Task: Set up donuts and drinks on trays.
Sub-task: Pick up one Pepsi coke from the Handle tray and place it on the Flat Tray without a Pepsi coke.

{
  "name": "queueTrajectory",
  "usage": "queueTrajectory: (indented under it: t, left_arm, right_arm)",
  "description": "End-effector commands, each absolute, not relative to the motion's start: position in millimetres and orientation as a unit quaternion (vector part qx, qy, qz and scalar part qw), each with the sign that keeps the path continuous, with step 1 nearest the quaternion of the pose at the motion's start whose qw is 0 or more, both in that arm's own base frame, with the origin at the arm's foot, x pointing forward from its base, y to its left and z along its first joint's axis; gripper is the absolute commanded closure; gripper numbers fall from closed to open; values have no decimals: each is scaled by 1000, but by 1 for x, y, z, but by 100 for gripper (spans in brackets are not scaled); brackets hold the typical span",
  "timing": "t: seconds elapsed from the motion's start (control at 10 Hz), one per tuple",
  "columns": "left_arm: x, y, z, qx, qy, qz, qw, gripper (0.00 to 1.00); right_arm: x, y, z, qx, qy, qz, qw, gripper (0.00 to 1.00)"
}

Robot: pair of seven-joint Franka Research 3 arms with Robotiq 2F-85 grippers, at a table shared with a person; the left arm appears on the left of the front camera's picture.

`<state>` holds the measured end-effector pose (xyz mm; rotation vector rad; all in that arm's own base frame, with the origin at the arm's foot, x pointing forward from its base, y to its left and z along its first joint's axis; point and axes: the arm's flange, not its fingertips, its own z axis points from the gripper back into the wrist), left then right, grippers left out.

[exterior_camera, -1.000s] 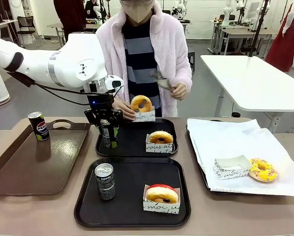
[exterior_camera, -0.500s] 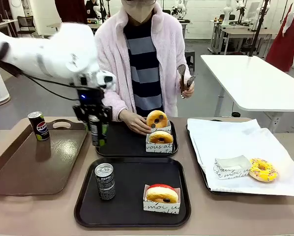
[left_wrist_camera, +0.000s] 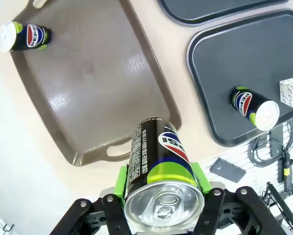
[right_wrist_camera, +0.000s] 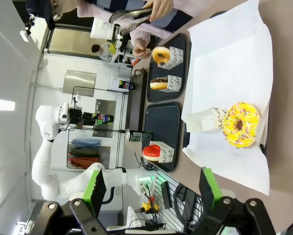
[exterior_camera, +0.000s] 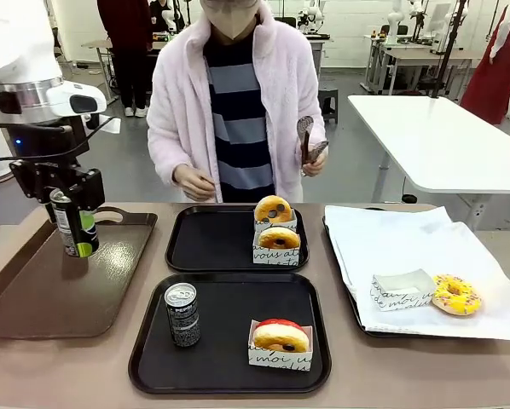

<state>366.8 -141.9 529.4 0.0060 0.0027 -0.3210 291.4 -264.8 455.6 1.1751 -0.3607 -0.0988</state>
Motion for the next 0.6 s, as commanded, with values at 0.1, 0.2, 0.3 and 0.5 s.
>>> queueTrajectory:
  t: [0.1, 0.2, 0.3, 0.5]
  left_arm:
    - [363, -124, 529, -10, -27, -135, 990, 41]
    - [367, -136, 527, 1, -2, -153, 988, 41]
    - [367, -136, 527, 1, -2, -153, 988, 41]
    - [367, -136, 527, 1, -2, -153, 988, 41]
  right_arm:
    - [291, -265, 456, 552, -176, -44, 814, 0]
    - [291, -265, 456, 552, -176, -44, 814, 0]
    - [291, -265, 456, 552, -176, -44, 814, 0]
    - [291, -265, 456, 552, -176, -44, 814, 0]
